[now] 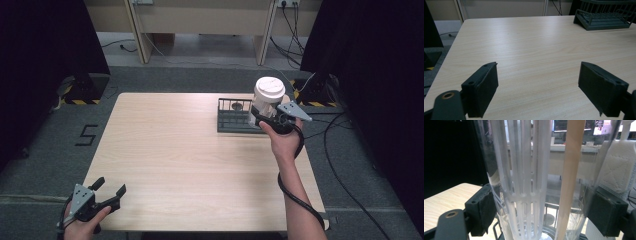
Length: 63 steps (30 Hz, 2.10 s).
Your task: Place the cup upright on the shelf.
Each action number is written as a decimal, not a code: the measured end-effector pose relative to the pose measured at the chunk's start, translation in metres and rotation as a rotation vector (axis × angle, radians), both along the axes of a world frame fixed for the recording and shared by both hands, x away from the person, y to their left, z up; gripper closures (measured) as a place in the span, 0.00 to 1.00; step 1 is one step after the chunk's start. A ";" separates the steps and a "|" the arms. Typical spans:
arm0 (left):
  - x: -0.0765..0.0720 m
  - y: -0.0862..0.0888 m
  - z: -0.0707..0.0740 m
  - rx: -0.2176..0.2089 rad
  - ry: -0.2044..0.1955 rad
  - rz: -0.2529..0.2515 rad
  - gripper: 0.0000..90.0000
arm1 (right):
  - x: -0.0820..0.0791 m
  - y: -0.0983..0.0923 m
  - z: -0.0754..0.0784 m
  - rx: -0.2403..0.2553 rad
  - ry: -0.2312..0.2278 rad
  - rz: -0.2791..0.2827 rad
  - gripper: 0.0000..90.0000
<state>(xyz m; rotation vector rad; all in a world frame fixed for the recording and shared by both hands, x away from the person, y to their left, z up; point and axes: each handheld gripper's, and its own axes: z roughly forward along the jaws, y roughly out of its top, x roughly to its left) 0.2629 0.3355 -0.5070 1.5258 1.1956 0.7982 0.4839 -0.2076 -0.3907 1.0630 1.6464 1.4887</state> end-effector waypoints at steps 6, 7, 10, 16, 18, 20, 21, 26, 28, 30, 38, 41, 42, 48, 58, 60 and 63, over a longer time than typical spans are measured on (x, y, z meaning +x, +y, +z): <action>0.000 0.000 0.000 0.002 0.000 -0.001 0.17 | 0.006 0.001 0.005 -0.004 0.002 -0.007 0.20; 0.000 0.000 0.000 -0.001 -0.001 0.000 0.17 | 0.008 0.002 0.006 -0.006 -0.001 -0.009 0.20; 0.000 0.000 0.000 -0.002 0.000 0.000 0.17 | 0.013 0.002 0.008 -0.009 0.001 -0.015 0.21; 0.000 0.000 0.000 -0.002 0.000 0.000 0.17 | 0.022 0.003 0.012 -0.014 0.001 -0.027 0.21; 0.000 0.000 0.000 -0.004 -0.001 0.001 0.17 | 0.025 0.004 0.013 -0.014 0.003 -0.031 0.20; 0.000 0.000 0.000 -0.004 -0.001 0.000 0.17 | 0.028 0.004 0.013 -0.010 0.007 -0.036 0.20; 0.000 0.000 0.000 -0.004 0.000 0.000 0.17 | 0.029 0.004 0.012 -0.009 0.009 -0.040 0.20; 0.000 0.001 0.000 -0.009 0.000 0.002 0.17 | 0.039 0.005 0.010 -0.009 0.021 -0.054 0.20; 0.000 0.001 0.000 -0.010 0.000 0.001 0.17 | 0.042 0.005 0.009 -0.014 0.028 -0.058 0.20; 0.000 0.001 0.000 -0.010 0.000 0.002 0.17 | 0.046 0.006 0.008 -0.015 0.031 -0.062 0.20; 0.000 0.001 -0.001 -0.013 0.001 0.001 0.17 | 0.061 0.011 0.007 -0.014 0.049 -0.070 0.20; 0.000 0.001 -0.001 -0.014 0.002 0.000 0.17 | 0.066 0.015 0.005 -0.024 0.054 -0.067 0.20; 0.000 0.001 -0.001 -0.014 0.001 -0.001 0.17 | 0.067 0.016 0.004 -0.025 0.057 -0.066 0.20; 0.000 0.001 -0.001 -0.016 0.001 -0.003 0.17 | 0.076 0.020 0.000 -0.020 0.070 -0.070 0.20; 0.000 0.000 0.000 -0.015 -0.002 -0.007 0.17 | 0.087 0.023 -0.009 -0.019 0.092 -0.087 0.20; 0.000 0.000 0.000 -0.017 -0.002 -0.006 0.17 | 0.089 0.024 -0.010 -0.028 0.095 -0.088 0.20; 0.000 0.000 0.000 -0.017 -0.004 -0.007 0.17 | 0.092 0.025 -0.012 -0.030 0.102 -0.090 0.20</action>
